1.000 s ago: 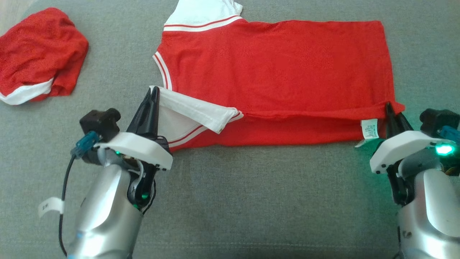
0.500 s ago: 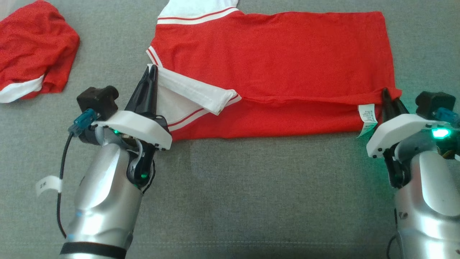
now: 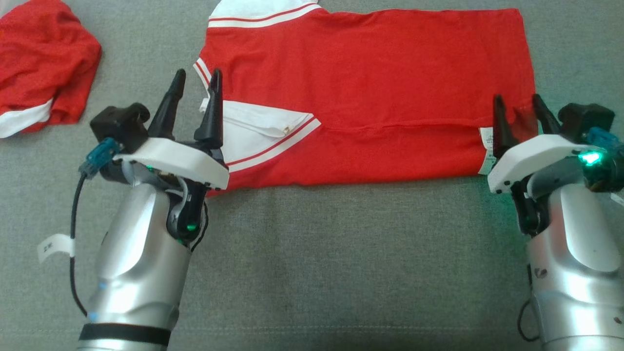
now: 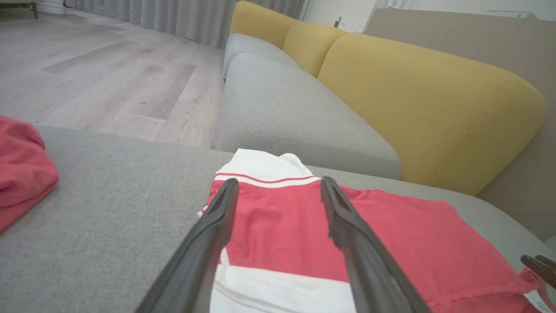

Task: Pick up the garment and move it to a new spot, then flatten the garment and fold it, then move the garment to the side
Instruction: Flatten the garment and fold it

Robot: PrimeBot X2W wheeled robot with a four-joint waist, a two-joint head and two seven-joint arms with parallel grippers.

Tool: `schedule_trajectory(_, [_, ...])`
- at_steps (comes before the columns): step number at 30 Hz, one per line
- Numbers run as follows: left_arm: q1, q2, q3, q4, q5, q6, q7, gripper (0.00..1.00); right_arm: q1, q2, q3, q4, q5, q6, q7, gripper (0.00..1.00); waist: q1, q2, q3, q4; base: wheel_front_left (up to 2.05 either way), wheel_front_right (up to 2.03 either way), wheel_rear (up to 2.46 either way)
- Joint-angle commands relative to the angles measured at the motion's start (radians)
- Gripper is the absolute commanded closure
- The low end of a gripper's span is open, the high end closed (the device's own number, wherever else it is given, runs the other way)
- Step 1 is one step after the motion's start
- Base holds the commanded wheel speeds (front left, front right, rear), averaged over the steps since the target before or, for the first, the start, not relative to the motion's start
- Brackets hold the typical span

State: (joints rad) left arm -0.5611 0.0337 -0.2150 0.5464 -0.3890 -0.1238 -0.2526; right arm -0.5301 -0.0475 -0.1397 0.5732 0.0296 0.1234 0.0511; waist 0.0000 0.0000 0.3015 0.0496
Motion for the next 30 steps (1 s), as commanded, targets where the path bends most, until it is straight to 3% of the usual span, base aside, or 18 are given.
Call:
schedule_trajectory(1, [-0.020,0.018,0.033,-0.046,0.000,-0.005,-0.009,0.00,-0.039,-0.003,0.027,-0.040,0.008,0.007,-0.021,0.00,0.0000,0.0000,0.000,-0.001,0.00,0.00,0.00])
schedule_trajectory(10, [0.062,0.019,0.033,-0.159,-0.027,-0.007,-0.009,0.00,-0.037,-0.003,0.008,-0.081,-0.033,0.007,-0.060,0.00,0.0000,0.0000,-0.013,0.002,0.00,0.00,0.00])
schedule_trajectory(16, [0.186,0.064,0.017,-0.190,-0.066,-0.007,-0.003,0.00,0.038,-0.009,-0.004,-0.177,-0.056,0.007,-0.064,0.00,0.0000,0.0000,-0.042,0.002,0.00,0.00,0.00])
schedule_trajectory(23, [0.303,0.094,0.004,-0.204,-0.123,-0.001,0.119,0.00,0.199,-0.008,-0.019,-0.326,-0.042,0.007,-0.025,0.00,0.0000,0.0000,-0.060,0.004,0.00,0.00,0.00])
schedule_trajectory(30, [0.343,0.095,0.022,-0.214,-0.176,0.032,0.210,0.00,0.300,-0.004,-0.012,-0.431,-0.015,0.007,0.033,0.00,0.0000,0.0000,-0.040,-0.021,0.00,0.00,0.00])
